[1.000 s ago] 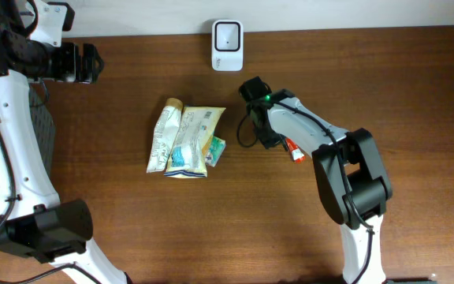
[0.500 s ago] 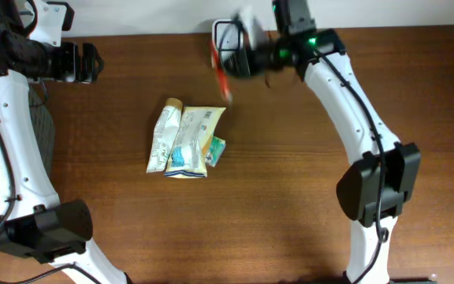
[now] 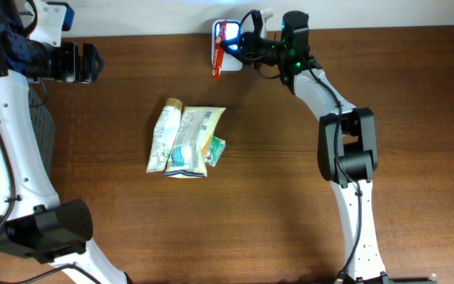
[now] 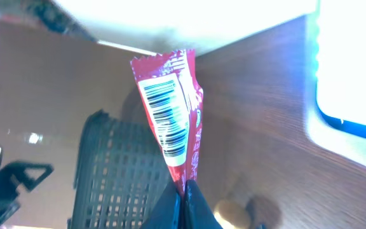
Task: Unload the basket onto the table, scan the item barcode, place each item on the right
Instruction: 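Hold the red snack's barcode up to the scanner with the right gripper, then carry the red snack right and drop it at the table's right edge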
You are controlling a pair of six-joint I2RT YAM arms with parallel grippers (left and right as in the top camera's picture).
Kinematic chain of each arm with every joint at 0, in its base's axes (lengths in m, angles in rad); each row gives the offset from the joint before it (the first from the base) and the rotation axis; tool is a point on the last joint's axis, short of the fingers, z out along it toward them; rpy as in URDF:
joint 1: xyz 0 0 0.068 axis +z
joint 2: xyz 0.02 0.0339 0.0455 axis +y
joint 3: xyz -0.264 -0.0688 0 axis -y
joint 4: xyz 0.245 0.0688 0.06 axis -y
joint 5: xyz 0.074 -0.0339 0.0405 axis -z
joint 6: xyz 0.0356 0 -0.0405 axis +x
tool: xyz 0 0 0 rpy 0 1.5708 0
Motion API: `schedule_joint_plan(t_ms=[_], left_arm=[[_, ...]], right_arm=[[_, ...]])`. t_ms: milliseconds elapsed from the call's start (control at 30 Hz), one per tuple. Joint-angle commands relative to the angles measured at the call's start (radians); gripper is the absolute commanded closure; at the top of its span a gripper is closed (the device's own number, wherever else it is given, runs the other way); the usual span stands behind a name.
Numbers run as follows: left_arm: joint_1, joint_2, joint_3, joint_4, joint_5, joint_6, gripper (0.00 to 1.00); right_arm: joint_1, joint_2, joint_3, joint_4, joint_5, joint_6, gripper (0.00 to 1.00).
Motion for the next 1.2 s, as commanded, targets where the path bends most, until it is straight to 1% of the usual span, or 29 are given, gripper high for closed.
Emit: schedule_joint_plan(t_ms=[0, 33, 367, 433, 567, 633, 767, 833, 867, 900, 933, 967, 1000, 1033, 1067, 1100, 1167], left_arm=[[0.006, -0.015, 0.005, 0.002, 0.001, 0.012, 0.01], [0.006, -0.015, 0.005, 0.002, 0.001, 0.012, 0.00], [0.006, -0.015, 0.005, 0.002, 0.001, 0.012, 0.01], [0.006, -0.015, 0.005, 0.002, 0.001, 0.012, 0.01], [0.006, -0.015, 0.005, 0.002, 0.001, 0.012, 0.01], [0.006, -0.015, 0.005, 0.002, 0.001, 0.012, 0.01], [0.006, -0.015, 0.005, 0.002, 0.001, 0.012, 0.01], [0.006, -0.015, 0.005, 0.002, 0.001, 0.012, 0.01], [0.006, -0.015, 0.005, 0.002, 0.001, 0.012, 0.01], [0.006, -0.015, 0.005, 0.002, 0.001, 0.012, 0.01], [0.006, -0.015, 0.005, 0.002, 0.001, 0.012, 0.01], [0.006, -0.015, 0.005, 0.002, 0.001, 0.012, 0.01], [0.006, -0.015, 0.005, 0.002, 0.001, 0.012, 0.01], [0.006, -0.015, 0.005, 0.002, 0.001, 0.012, 0.01], [0.006, -0.015, 0.005, 0.002, 0.001, 0.012, 0.01], [0.006, -0.015, 0.005, 0.002, 0.001, 0.012, 0.01], [0.006, -0.015, 0.005, 0.002, 0.001, 0.012, 0.01]], right_arm=[[-0.006, 0.049, 0.004, 0.019, 0.072, 0.061, 0.96], [-0.006, 0.049, 0.004, 0.060, 0.080, 0.061, 0.96], [0.002, 0.064, 0.004, 0.065, 0.073, 0.057, 0.96], [0.000, 0.062, 0.004, 0.131, -0.007, 0.009, 0.96], [-0.020, -0.013, 0.004, 0.121, -0.148, -0.078, 0.96], [-0.011, -0.056, 0.004, 0.120, -0.180, -0.077, 0.96], [0.043, -0.230, 0.004, 0.114, -0.198, -0.041, 0.96], [0.076, -0.312, 0.004, 0.068, -0.200, -0.078, 0.96], [0.089, -0.349, 0.004, -0.038, -0.180, -0.178, 0.96], [0.097, -0.372, 0.004, -0.203, -0.119, -0.314, 0.96], [0.102, -0.398, 0.004, -0.480, 0.029, -0.525, 0.96], [0.114, -0.425, 0.004, -0.777, 0.265, -0.744, 0.96], [0.129, -0.443, 0.004, -0.959, 0.409, -0.868, 0.96], [0.140, -0.462, 0.004, -1.082, 0.537, -0.909, 0.96], [0.141, -0.485, 0.004, -1.192, 0.693, -0.908, 0.96], [0.131, -0.498, 0.004, -1.325, 0.897, -0.873, 0.96], [0.105, -0.498, 0.004, -1.492, 1.128, -0.784, 0.96]])
